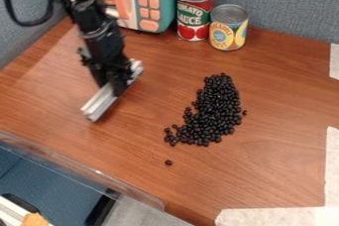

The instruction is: Sweep into pile

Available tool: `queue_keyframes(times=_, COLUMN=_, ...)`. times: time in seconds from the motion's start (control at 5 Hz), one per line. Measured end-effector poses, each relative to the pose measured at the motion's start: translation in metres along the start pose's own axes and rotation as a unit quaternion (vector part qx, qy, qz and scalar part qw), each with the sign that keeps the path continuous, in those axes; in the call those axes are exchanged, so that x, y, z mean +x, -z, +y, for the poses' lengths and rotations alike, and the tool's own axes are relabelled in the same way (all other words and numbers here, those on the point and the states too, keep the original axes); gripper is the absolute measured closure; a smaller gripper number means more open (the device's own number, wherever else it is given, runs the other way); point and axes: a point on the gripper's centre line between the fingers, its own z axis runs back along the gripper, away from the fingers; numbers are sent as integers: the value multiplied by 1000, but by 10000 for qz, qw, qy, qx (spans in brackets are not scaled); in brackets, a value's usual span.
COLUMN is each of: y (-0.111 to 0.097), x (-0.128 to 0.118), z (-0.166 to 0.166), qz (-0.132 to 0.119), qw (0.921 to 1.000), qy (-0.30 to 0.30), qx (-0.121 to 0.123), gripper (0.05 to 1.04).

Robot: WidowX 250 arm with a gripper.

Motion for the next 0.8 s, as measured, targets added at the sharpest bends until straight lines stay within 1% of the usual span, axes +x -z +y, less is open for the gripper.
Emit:
queue_keyframes(times=0.2, y=5, x=-4, z=9, qz=64, qw=9999, qy=67, qx=124, gripper=715)
queue_keyframes(times=0.4, y=4, x=-3, z=5, qz=239, qw=9990, qy=138, qx=342, gripper=651)
queue_keyframes(times=0.6, y=-17, x=-3, z=-1, qz=319, qw=9984, qy=92, qx=451, gripper=339)
queue_keyframes(times=0.8, y=-34, x=-5, z=-4, qz=385, qw=9979, qy=57, qx=518, gripper=92)
